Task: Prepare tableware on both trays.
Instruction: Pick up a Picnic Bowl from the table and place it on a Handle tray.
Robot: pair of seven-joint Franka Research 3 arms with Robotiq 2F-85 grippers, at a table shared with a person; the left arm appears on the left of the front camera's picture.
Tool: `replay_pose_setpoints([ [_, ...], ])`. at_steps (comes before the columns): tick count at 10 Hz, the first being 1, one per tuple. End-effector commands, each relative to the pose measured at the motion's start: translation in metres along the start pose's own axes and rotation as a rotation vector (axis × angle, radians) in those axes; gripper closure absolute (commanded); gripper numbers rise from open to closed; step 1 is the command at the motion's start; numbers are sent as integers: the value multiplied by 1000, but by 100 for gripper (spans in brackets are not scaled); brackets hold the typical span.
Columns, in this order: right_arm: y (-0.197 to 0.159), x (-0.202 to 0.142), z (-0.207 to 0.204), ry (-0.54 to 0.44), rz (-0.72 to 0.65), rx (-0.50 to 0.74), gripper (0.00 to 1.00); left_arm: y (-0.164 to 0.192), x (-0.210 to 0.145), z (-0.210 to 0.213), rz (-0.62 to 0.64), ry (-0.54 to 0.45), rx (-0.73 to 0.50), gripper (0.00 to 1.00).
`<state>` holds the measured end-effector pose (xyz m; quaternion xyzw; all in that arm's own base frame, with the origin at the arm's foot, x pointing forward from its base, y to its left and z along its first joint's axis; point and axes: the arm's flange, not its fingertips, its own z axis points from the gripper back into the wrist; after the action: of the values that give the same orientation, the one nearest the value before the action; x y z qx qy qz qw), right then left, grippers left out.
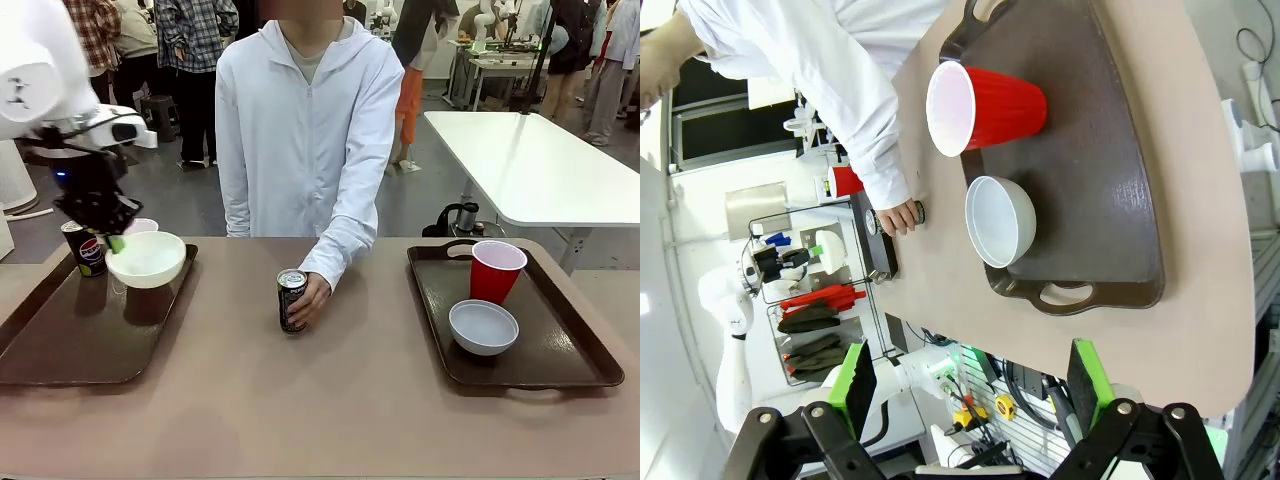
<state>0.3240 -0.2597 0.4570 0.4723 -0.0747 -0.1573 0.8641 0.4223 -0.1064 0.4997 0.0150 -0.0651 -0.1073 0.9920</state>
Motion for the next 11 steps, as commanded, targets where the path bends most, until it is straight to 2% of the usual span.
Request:
replay_pose_setpoints([
  [1, 0, -3, 2, 11, 0, -14, 0, 34, -20, -19, 52, 6, -2, 100],
  [4, 0, -3, 2, 11, 0, -14, 0, 93, -36, -43, 193, 19, -52, 100],
  [6, 0, -3, 2, 11, 0, -14, 0, 113, -44, -52, 226, 11, -72, 100],
  [9, 0, -3, 2, 11, 0, -14, 0, 111, -38, -71, 228, -16, -84, 100],
  [11, 0, -3, 2, 11, 0, -14, 0, 103, -32, -98, 223, 11, -53, 100],
])
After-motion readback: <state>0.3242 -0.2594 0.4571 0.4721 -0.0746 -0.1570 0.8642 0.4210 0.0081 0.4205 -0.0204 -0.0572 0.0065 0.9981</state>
